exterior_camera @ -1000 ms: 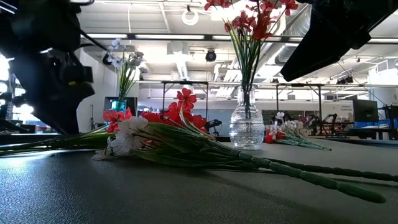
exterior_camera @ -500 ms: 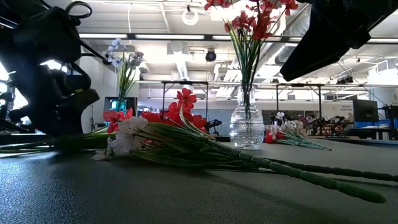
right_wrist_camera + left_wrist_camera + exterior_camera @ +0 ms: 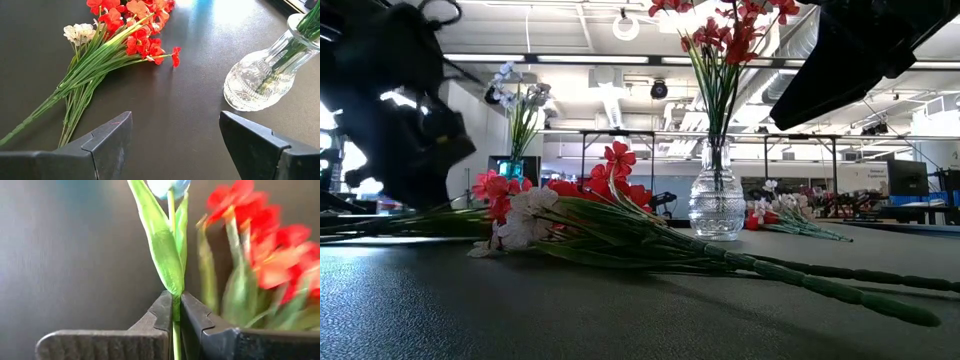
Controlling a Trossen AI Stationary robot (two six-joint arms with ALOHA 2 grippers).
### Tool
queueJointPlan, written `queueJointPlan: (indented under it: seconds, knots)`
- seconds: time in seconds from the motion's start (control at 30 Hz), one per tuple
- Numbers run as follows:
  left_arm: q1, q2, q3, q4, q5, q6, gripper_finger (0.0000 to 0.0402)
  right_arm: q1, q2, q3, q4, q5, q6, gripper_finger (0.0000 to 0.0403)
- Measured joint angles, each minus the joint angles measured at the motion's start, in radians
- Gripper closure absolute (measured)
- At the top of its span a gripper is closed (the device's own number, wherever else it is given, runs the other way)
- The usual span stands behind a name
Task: Sort flowers into vase by color
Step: Put the left white flower into the blue vase
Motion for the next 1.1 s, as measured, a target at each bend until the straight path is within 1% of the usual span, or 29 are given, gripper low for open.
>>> queueJointPlan:
  seconds: [0.13, 0.2, 0.27, 0.37, 0.43, 0.5, 0.57, 0.63, 0.67, 0.73, 0.8, 0.9, 0.97, 1.1]
  knots:
    - [-0.043, -0.12, 0.002, 0.009, -0.13, 0.062, 0.0398, 0.0, 0.0, 0.0, 0.0, 0.0, 0.0, 0.0108]
    - [-0.07, -0.186, 0.002, 0.032, -0.222, 0.134, 0.0399, 0.0, 0.0, 0.0, 0.001, 0.001, 0.0, 0.0108]
    - [-0.101, -0.247, 0.002, 0.081, -0.314, 0.237, 0.0399, 0.0, 0.0, 0.0, 0.005, 0.016, 0.0, 0.0108]
    - [-0.147, -0.321, 0.002, 0.205, -0.452, 0.428, 0.0399, 0.0, 0.0, 0.0, 0.008, 0.046, 0.0, 0.0108]
    - [-0.175, -0.353, 0.002, 0.319, -0.528, 0.591, 0.0399, 0.0, 0.0, 0.0, 0.015, 0.058, -0.001, 0.0108]
    - [-0.197, -0.371, 0.003, 0.459, -0.57, 0.773, 0.0399, 0.0, 0.0, 0.0, 0.026, 0.07, -0.013, 0.0108]
    - [-0.213, -0.372, 0.003, 0.618, -0.568, 0.958, 0.04, 0.0, 0.0, 0.0, 0.058, 0.063, -0.049, 0.0108]
    - [-0.225, -0.369, 0.003, 0.772, -0.511, 1.129, 0.04, 0.0, 0.0, 0.0, 0.112, 0.03, -0.114, 0.0108]
    - [-0.228, -0.366, 0.004, 0.848, -0.454, 1.202, 0.04, 0.0, 0.0, 0.0, 0.148, 0.01, -0.16, 0.0108]
    - [-0.229, -0.355, 0.004, 0.971, -0.305, 1.324, 0.04, 0.0, 0.0, 0.0, 0.235, -0.036, -0.261, 0.0108]
    - [-0.229, -0.34, 0.004, 1.082, -0.135, 1.419, 0.04, 0.0, 0.0, 0.0, 0.332, -0.08, -0.375, 0.0108]
    - [-0.229, -0.304, 0.004, 1.223, 0.066, 1.512, 0.04, 0.0, 0.0, 0.0, 0.486, -0.123, -0.54, 0.0108]
    - [-0.229, -0.271, 0.004, 1.321, 0.152, 1.558, 0.04, 0.0, 0.0, 0.0, 0.581, -0.131, -0.639, 0.0108]
    - [-0.227, -0.182, 0.004, 1.536, 0.257, 1.667, 0.04, -0.02, 0.0, 0.0, 0.734, -0.156, -0.771, 0.0108]
